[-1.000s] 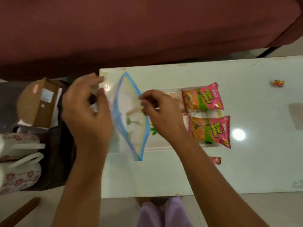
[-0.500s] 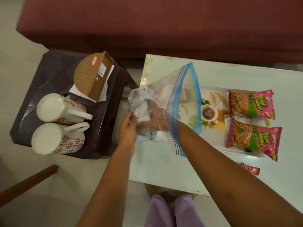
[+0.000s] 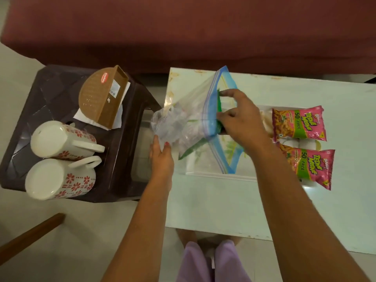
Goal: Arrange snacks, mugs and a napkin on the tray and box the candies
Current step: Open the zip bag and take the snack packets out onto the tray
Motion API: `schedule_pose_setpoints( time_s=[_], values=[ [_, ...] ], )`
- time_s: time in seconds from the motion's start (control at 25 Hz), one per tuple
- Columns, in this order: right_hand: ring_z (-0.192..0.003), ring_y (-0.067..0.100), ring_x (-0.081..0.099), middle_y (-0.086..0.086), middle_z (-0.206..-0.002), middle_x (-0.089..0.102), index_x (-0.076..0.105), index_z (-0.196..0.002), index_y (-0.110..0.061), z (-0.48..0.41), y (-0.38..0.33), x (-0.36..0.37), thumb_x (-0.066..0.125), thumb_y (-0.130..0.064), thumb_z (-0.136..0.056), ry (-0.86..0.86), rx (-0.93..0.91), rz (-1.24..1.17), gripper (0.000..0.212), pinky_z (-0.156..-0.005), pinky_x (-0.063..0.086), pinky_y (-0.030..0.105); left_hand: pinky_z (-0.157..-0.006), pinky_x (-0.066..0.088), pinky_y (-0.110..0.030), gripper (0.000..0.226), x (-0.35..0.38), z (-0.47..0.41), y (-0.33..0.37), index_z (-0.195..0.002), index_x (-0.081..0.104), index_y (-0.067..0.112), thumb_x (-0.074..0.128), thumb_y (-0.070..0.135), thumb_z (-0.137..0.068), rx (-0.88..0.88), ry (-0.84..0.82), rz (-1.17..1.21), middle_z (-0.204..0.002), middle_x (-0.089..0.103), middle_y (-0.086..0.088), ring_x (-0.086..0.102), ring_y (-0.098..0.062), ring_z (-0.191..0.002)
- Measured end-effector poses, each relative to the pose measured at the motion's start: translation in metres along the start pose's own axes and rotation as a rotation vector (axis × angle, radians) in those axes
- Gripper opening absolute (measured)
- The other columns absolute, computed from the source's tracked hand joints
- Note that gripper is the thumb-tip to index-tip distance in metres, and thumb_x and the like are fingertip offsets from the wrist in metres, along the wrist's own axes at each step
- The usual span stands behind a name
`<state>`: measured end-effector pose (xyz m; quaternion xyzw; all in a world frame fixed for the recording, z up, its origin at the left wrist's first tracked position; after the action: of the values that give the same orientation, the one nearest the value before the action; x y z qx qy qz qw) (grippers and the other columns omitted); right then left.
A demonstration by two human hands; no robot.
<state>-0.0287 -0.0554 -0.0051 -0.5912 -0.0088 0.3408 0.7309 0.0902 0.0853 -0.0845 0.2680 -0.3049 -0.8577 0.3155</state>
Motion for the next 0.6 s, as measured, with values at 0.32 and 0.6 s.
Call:
schedule_pose_setpoints(
  time_s=[0.32,0.6],
  values=[
    [-0.047,0.004,0.045,-0.004,-0.061,0.062,0.068,-0.102,-0.02,0.055,0.005,-0.101,0.044,0.004,-0.088,0.357,0.099,-0.758,0.036,-0.043,0.039,0.013,-0.112,0.036,-0.034,0.058,0.047,0.091,0.072,-0.14,0.037,0.025,0.058,0.037,-0.088,0.891,-0.087,-0.11,-0.151,0.028,0.001,0.028,-0.013,-0.14],
    [-0.039,0.002,0.047,0.001,-0.052,0.054,0.063,-0.064,-0.004,0.073,0.056,-0.145,0.047,-0.002,-0.092,0.556,0.365,-1.436,0.032,-0.038,0.037,0.009,-0.091,0.049,-0.026,0.04,0.137,0.12,0.091,-0.11,0.064,0.017,0.078,0.017,-0.073,0.941,-0.498,-0.338,-0.103,0.063,0.009,0.058,-0.005,-0.1]
  ],
)
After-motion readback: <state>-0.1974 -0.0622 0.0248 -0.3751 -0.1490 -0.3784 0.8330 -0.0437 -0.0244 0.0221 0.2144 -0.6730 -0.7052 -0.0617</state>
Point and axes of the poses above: each hand's wrist, its own z-axis away from the middle knuckle, its own x-axis out of the palm, y = z × x, the point moved 1 cm from there along -z, towards the middle knuckle
